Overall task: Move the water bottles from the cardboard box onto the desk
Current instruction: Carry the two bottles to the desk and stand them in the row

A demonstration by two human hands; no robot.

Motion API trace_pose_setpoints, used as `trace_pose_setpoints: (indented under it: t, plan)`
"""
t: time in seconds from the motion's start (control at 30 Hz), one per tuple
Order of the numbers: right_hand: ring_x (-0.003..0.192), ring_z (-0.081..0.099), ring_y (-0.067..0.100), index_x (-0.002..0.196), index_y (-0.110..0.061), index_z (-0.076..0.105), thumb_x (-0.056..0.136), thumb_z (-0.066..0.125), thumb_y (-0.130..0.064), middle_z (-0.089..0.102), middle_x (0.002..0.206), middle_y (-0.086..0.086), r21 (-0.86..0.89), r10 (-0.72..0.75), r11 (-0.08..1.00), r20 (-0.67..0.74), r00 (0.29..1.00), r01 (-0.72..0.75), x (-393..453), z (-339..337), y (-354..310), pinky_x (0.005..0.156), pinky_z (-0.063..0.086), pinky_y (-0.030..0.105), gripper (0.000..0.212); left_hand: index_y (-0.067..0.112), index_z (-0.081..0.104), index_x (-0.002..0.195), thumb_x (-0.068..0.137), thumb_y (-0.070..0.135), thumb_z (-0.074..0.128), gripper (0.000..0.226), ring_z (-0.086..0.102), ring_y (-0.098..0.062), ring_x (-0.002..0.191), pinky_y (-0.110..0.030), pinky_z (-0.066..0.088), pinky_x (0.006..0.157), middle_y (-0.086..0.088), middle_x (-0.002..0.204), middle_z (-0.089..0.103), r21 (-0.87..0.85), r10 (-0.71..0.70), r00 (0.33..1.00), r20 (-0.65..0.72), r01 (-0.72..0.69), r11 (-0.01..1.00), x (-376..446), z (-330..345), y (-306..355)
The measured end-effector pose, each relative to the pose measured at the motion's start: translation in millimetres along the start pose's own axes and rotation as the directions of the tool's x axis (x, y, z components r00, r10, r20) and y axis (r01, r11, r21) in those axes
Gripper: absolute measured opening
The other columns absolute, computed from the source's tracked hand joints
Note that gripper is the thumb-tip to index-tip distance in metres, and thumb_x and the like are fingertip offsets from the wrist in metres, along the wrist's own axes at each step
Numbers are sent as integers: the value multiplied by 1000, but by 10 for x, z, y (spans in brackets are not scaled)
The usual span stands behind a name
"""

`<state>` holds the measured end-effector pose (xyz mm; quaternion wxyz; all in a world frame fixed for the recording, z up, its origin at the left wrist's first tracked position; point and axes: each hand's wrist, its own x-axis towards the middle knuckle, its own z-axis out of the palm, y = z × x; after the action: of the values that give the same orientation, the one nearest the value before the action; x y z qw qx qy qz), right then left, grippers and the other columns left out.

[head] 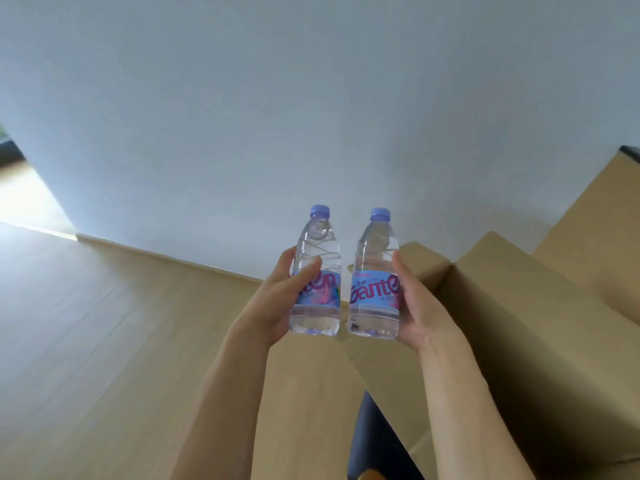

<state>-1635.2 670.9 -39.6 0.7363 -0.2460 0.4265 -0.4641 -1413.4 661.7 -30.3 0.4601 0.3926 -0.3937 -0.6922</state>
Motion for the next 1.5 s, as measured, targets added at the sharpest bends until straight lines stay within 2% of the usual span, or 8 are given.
trace_pose_setpoints:
  t: [0.13,0.37,0.7,0.8,0.93,1.13,1.27,1.5]
  plan:
    - [119,64,40,136,-13,60,88,64,-60,65,130,22,-59,58,997,125,990,-51,354,810,287,104,47,60,67,24,47,135,86,37,68,54,69,-39,109,-57,58,88,-17,121,70,-44,67,990,-123,-73,996,-302,-728,242]
    - [103,72,34,134,-10,61,90,60,-59,72,114,18,-196,174,972,247,953,-127,867,2267,967,79,60,47,66,16,46,142,98,32,61,50,58,-47,123,-63,48,101,-26,135,60,-121,33,941,-336,-78,990,-917,-2123,706]
    - [116,66,37,132,-12,63,87,68,-59,68,126,20,-321,333,928,483,810,-190,1184,3906,1987,93,55,53,66,16,60,134,96,54,58,54,72,-31,106,-43,62,81,-14,119,73,-140,35,856,-515,-124,982,-1989,-3468,1112]
    - [119,64,39,135,-13,61,86,73,-56,66,129,21,-361,405,903,531,745,-234,1253,4292,2235,101,50,59,66,18,58,134,97,51,58,50,73,-30,102,-39,62,74,-12,116,74,-133,65,813,-578,-173,976,-2237,-3739,1174]
    - [116,65,40,141,-15,55,84,78,-50,64,133,21,-369,441,894,625,644,-254,1353,4749,2530,87,56,54,71,17,61,127,98,49,57,43,75,-27,95,-37,62,70,-11,109,76,-141,58,756,-652,-196,970,-2490,-4107,1216]
    - [134,47,49,125,-11,68,90,67,-45,57,138,26,-435,522,852,675,522,-289,1723,5391,2990,112,32,70,49,16,58,132,96,51,59,50,73,-31,102,-43,61,78,-14,115,74,-142,36,649,-760,-219,965,-2671,-4727,1321]
    - [125,58,44,134,-8,60,86,72,-52,62,132,25,-542,628,776,612,482,-323,2180,5864,3197,108,40,65,66,16,56,131,96,48,60,48,68,-39,112,-52,57,92,-18,121,70,-73,90,584,-807,-251,965,-2625,-5210,1436]
    - [114,66,41,137,-6,59,86,68,-53,65,128,25,-599,732,680,585,349,-423,2911,6640,3365,91,55,54,70,16,52,133,92,50,66,56,68,-42,110,-59,56,91,-24,124,67,-64,72,413,-908,-307,949,-2285,-5881,1838]
